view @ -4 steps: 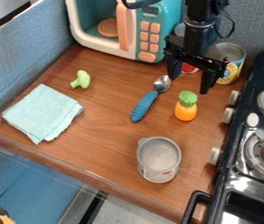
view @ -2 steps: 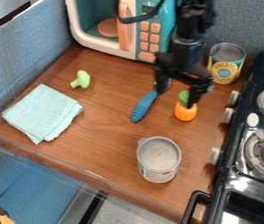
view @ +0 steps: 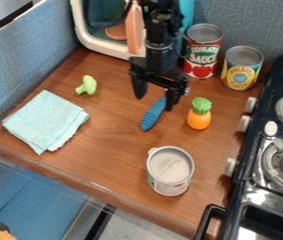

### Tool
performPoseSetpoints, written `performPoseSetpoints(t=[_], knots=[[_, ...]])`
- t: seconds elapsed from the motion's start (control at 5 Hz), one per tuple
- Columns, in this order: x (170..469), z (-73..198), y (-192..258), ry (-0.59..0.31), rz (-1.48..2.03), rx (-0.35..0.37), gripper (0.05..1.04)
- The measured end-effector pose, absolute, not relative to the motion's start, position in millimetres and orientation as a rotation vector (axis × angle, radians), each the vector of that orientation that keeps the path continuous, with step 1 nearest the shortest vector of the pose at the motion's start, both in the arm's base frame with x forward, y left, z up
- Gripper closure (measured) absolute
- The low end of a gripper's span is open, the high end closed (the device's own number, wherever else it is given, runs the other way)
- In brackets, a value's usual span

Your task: Move the blue spoon to the middle bottom of the table

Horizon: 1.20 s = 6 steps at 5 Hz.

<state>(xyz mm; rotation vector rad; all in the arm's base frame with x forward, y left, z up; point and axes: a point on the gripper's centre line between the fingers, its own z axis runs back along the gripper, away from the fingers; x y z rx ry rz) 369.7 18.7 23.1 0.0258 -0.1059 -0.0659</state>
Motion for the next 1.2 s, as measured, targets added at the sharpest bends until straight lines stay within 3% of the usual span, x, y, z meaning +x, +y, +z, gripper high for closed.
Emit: performPoseSetpoints(t=[0.4,0.6,1.0,1.2], knots=[[380.2,-12.0,24.7,-0.038,-0.065,0.067,0.083],[384.3,-19.8,19.6,-0.03,-0.063,0.069,0.138],[387.4,-16.5,19.1,-0.031,-0.073,0.088,0.685],[385.3,-12.8,18.9,-0.03,-0.088,0.084,0.705]])
